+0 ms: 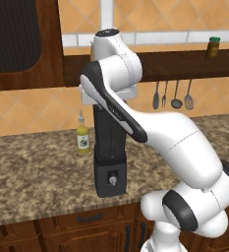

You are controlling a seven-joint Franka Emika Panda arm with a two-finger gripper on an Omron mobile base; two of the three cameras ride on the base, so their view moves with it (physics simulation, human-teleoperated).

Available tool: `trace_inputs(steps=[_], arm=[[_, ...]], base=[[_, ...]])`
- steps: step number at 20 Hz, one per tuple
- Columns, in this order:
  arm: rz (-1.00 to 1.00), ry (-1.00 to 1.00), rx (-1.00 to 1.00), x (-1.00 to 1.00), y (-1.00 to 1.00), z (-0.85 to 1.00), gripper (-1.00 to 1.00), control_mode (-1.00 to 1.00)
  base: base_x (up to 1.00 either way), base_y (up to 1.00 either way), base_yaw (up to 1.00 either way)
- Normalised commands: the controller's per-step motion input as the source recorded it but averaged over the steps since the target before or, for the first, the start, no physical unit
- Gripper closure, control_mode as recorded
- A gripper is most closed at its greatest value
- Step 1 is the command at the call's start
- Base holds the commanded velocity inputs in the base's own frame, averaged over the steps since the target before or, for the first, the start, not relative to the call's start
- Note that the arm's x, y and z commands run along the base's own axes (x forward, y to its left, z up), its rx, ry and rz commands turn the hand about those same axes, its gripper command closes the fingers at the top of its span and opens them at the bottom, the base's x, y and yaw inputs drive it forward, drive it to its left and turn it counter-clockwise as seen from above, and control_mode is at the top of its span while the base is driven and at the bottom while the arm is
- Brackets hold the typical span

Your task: Close the lid blender by securely placing the lid on top.

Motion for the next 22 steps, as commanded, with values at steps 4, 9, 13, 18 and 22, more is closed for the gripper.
trace_inputs(steps=[4,9,13,18,22], arm=[[0.00,0.00,0.00,0.00,0.00,0.00,-1.00,-1.00],[0.00,-0.01,0.01,0.00,0.00,0.00,-1.00,-1.00],[0.00,-0.08,0.02,-0.01,0.00,0.00,-1.00,-1.00],[0.00,-0.14,0.03,0.00,0.00,0.00,-1.00,-1.00],[0.00,-0.15,0.02,0.00,0.00,0.00,-1.00,-1.00]], base=[[0.00,0.00,0.00],[0.00,0.00,0.00],[0.00,0.00,0.00],[0.00,0.00,0.00],[0.00,0.00,0.00]])
